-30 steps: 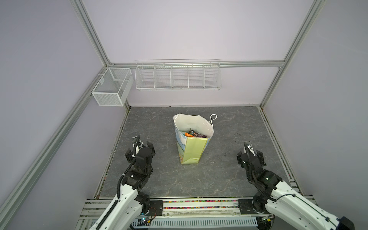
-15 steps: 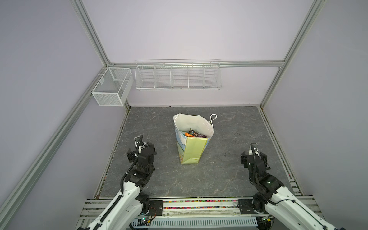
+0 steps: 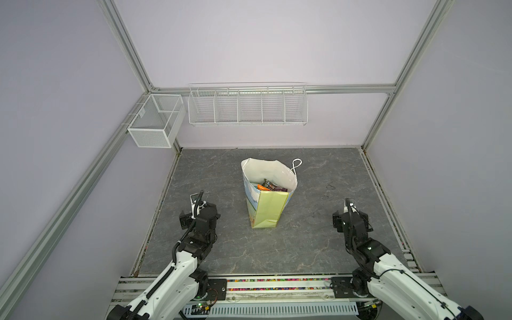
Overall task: Place the snacks into the paper bag
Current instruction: Reset both arms
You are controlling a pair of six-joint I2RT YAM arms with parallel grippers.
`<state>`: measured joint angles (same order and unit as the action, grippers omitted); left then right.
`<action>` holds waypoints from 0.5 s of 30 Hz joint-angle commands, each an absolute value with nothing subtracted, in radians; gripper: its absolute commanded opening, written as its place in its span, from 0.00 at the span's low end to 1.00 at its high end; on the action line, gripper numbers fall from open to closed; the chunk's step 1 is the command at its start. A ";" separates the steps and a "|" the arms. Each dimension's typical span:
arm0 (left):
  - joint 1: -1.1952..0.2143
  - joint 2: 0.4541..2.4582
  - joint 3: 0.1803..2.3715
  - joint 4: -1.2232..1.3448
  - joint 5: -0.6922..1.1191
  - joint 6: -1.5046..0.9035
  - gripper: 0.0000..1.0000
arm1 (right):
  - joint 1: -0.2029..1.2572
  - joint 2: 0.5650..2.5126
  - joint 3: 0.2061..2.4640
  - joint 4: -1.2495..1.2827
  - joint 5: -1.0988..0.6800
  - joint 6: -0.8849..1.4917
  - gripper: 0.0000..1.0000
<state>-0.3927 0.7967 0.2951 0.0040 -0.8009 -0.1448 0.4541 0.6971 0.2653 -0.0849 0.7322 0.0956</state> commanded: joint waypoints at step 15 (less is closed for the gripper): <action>-0.385 0.775 0.271 0.050 -0.779 -0.154 1.00 | 0.378 0.689 0.238 0.010 0.687 0.075 0.88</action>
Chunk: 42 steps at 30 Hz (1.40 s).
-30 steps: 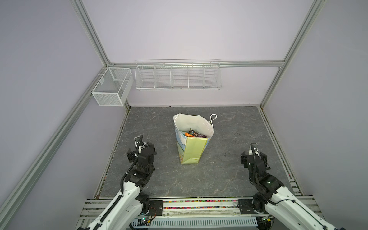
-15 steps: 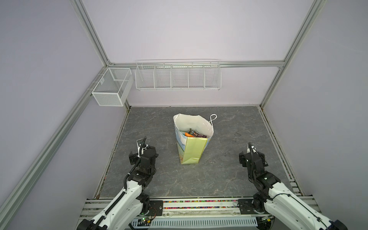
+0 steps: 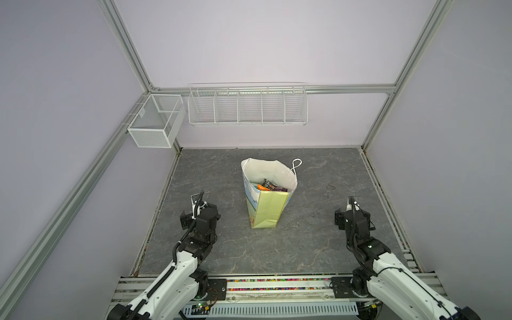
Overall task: Place the snacks into the paper bag
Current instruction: Reset both arms
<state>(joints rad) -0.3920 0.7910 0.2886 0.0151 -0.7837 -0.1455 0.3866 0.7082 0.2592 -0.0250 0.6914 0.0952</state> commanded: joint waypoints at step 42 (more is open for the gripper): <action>-0.345 0.698 0.130 0.341 -0.801 -0.096 1.00 | 0.351 0.568 0.060 0.399 0.634 -0.044 0.88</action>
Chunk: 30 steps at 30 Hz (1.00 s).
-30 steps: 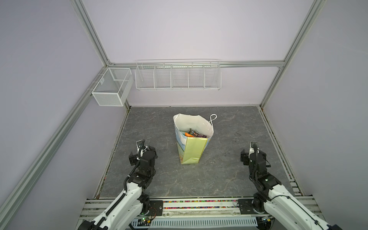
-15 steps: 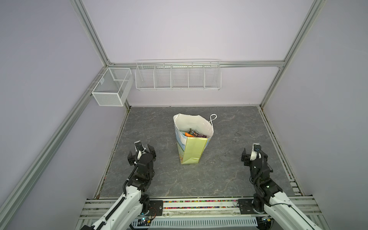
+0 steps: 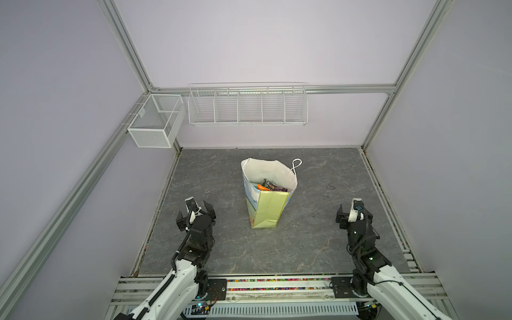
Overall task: Place the snacks into the paper bag
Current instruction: Reset both arms
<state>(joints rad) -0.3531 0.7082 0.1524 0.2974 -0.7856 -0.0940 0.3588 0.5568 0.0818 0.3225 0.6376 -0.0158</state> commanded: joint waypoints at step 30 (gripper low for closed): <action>-0.280 0.748 0.102 0.482 -0.799 -0.151 1.00 | 0.270 0.781 0.013 0.740 0.558 -0.048 0.88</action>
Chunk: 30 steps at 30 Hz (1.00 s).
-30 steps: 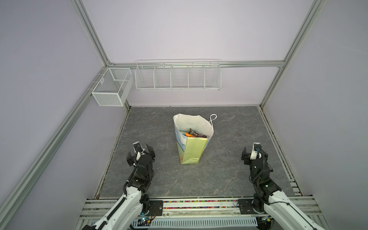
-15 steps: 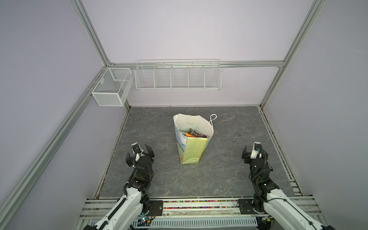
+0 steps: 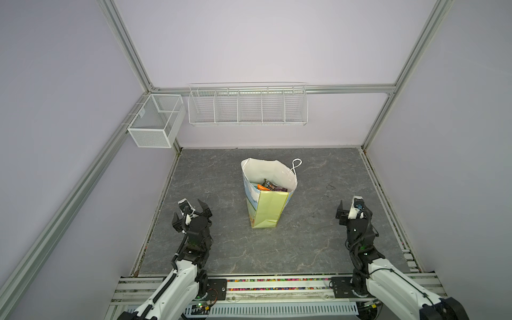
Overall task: Place the snacks into the paper bag
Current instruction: Reset both arms
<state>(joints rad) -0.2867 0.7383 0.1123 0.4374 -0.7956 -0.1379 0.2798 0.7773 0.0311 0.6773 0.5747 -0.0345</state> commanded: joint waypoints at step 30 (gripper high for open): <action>-0.261 0.933 0.110 0.680 -0.806 -0.117 1.00 | 0.235 1.137 0.073 1.042 0.513 -0.047 0.89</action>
